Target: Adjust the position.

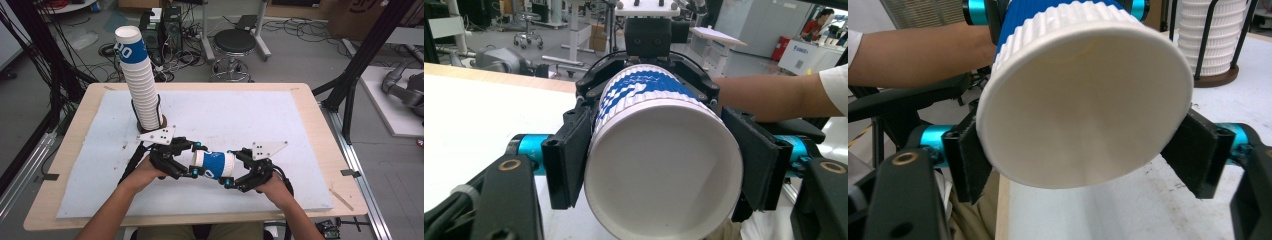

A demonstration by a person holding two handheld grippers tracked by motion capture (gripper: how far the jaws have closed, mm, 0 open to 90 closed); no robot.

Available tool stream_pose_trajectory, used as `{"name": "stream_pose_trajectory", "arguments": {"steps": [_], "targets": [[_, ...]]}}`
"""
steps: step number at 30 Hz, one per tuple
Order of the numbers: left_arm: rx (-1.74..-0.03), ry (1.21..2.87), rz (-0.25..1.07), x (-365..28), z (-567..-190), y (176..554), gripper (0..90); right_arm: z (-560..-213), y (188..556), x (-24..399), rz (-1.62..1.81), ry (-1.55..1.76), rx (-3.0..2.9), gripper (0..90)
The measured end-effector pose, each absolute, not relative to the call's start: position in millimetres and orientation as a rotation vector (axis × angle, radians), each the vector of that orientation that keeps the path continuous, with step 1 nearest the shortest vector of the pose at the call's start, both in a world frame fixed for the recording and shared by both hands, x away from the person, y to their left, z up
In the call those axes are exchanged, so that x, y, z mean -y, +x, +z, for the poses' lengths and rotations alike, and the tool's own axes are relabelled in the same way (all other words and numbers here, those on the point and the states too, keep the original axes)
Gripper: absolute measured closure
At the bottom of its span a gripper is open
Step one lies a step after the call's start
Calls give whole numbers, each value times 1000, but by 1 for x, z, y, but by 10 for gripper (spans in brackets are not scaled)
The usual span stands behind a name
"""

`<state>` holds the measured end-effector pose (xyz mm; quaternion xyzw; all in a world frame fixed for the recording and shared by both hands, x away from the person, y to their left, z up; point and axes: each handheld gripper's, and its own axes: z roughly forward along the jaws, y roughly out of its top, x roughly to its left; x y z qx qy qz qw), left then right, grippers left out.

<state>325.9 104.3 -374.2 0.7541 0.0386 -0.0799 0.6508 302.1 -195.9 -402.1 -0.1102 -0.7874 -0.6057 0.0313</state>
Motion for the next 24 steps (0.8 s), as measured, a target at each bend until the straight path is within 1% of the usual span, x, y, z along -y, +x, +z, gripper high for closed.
{"name": "stream_pose_trajectory", "arguments": {"steps": [8,9,11,12,15,18,24], "targets": [[-109,1749,-163,-104,-378,324,304,-402,302,197,-1830,-334,2465,266],[-133,1755,-162,-103,-377,323,282,-402,302,197,-1825,-335,2472,268],[-179,1759,-192,-103,-377,323,183,-402,303,197,-1817,-325,2485,269],[-193,1771,-182,-104,-377,323,149,-402,302,197,-1803,-326,2488,269],[-236,1781,-178,-108,-374,325,144,-400,302,198,-1790,-323,2504,270],[-228,1791,-150,-113,-368,325,144,-397,303,201,-1793,-326,2507,269],[-178,1853,-137,-120,-356,322,145,-386,307,207,-1805,-342,2541,270]]}}
